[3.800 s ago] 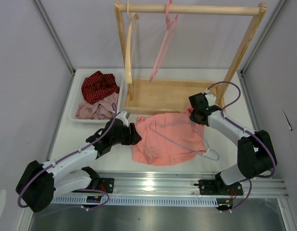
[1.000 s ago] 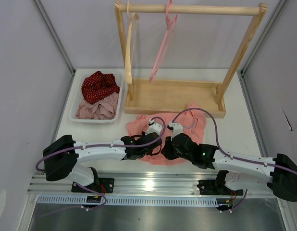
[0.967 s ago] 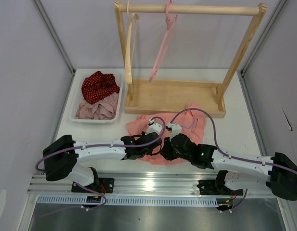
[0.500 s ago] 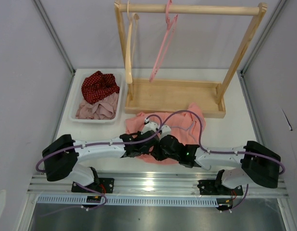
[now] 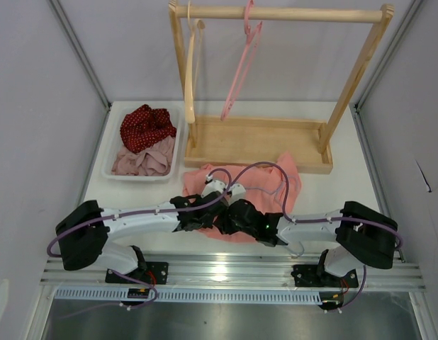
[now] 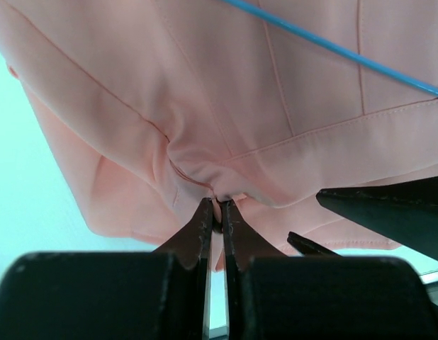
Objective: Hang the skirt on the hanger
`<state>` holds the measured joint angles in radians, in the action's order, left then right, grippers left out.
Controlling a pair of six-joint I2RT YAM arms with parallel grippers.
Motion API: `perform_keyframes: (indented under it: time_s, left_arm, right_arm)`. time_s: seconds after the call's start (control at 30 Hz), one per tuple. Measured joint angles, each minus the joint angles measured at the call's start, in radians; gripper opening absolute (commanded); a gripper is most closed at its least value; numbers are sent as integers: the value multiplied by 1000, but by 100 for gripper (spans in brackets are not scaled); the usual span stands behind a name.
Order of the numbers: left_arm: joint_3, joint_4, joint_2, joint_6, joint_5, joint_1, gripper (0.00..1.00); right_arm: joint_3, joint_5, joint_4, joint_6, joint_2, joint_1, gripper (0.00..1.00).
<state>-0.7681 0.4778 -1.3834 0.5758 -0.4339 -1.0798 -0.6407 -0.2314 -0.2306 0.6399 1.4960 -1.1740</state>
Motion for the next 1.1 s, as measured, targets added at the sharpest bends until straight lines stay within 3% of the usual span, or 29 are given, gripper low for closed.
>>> perform_keyframes:
  time_s: [0.37,0.63,1.1]
  left_arm:
    - [4,54,46,1,43,32,0]
    - [4,-107,163,8,158,60,0]
    - [31,-148,166,18,223,81,0]
  right_arm:
    - [-7,-101,-121,-10,57,-52,25]
    - [104,-124,-117,-24,41,-88,27]
    - [118,-191,-150,-51,41,-100,32]
